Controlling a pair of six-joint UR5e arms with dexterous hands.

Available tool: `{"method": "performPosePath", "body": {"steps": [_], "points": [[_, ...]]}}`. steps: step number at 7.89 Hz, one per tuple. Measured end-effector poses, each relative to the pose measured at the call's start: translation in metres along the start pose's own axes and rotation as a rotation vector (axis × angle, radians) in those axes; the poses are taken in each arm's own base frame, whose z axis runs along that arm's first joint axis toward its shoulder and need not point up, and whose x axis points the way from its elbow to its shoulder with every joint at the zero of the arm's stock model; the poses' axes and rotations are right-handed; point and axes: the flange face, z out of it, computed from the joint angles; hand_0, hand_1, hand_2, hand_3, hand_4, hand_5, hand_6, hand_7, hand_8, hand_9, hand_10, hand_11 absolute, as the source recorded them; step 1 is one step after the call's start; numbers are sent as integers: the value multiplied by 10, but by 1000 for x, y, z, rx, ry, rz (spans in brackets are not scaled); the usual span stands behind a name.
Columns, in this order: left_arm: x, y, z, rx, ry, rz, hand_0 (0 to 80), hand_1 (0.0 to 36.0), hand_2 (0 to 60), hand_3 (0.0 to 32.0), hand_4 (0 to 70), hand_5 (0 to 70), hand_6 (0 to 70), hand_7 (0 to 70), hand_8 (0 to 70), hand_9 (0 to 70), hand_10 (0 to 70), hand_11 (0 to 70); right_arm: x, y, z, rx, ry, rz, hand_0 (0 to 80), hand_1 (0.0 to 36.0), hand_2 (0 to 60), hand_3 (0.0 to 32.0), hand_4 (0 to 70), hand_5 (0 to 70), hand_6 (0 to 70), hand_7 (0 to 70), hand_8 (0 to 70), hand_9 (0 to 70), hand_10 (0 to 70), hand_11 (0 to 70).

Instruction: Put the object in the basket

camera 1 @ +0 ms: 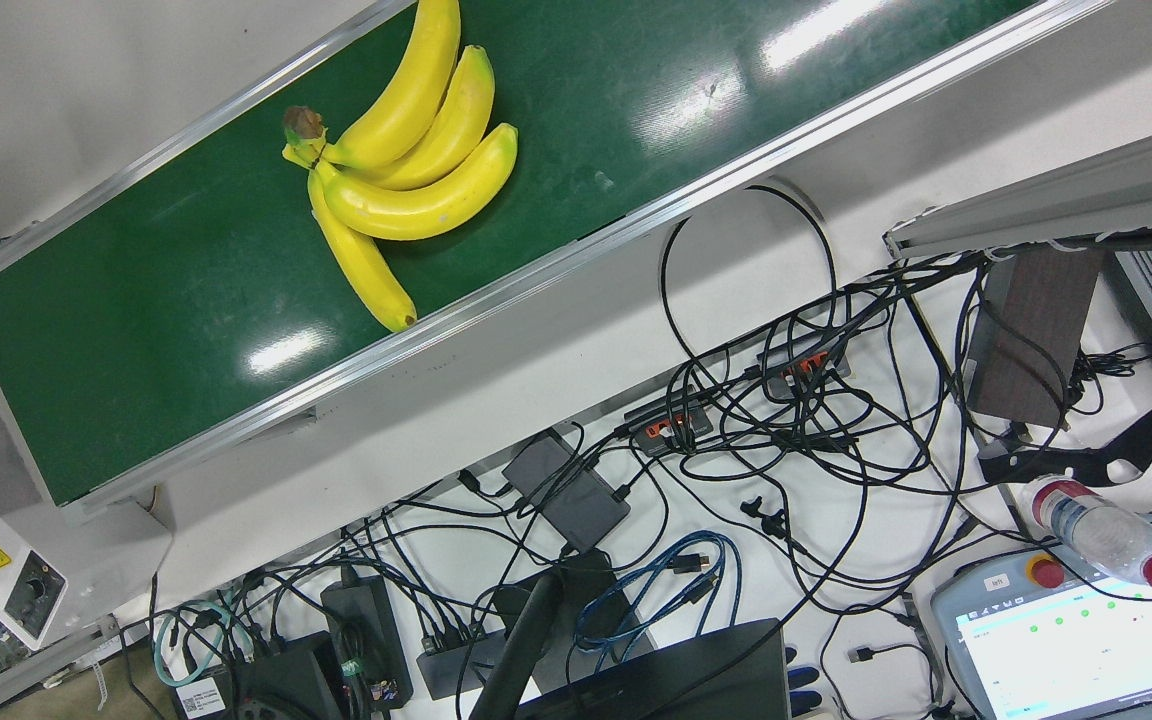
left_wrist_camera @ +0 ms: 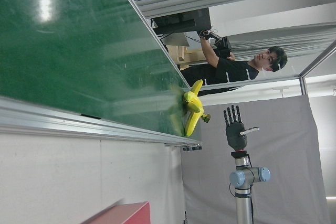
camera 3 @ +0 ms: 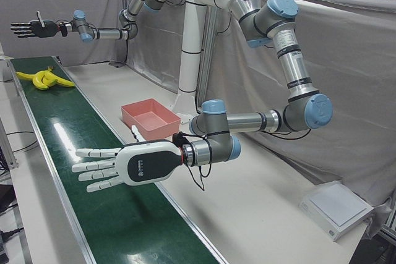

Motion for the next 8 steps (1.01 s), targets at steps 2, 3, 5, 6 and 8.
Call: {"method": "performPosePath", "body": {"steps": [2, 3, 5, 6, 8], "points": [[-5, -6, 4, 0, -6, 0, 623, 204, 0, 164, 68, 103, 0, 64, 80, 104, 42, 88, 0, 0, 0, 0, 0, -1, 0, 0, 0, 0, 0, 0, 0, 0, 0, 0, 0, 0], [-8, -7, 4, 0, -9, 0, 612, 191, 0, 142, 85, 117, 3, 68, 84, 106, 37, 79, 0, 0, 0, 0, 0, 0, 0, 0, 0, 0, 0, 0, 0, 0, 0, 0, 0, 0], [-17, -4, 8, -8, -22, -4, 605, 181, 0, 126, 99, 109, 1, 66, 91, 106, 30, 68, 0, 0, 0, 0, 0, 0, 0, 0, 0, 0, 0, 0, 0, 0, 0, 0, 0, 0], [-19, -3, 9, -11, -25, -5, 603, 185, 0, 130, 101, 110, 0, 67, 88, 104, 29, 66, 0, 0, 0, 0, 0, 0, 0, 0, 0, 0, 0, 0, 0, 0, 0, 0, 0, 0], [-19, 2, 14, -17, 2, 4, 595, 185, 0, 150, 90, 100, 0, 63, 82, 98, 31, 69, 0, 0, 0, 0, 0, 0, 0, 0, 0, 0, 0, 0, 0, 0, 0, 0, 0, 0]]}}
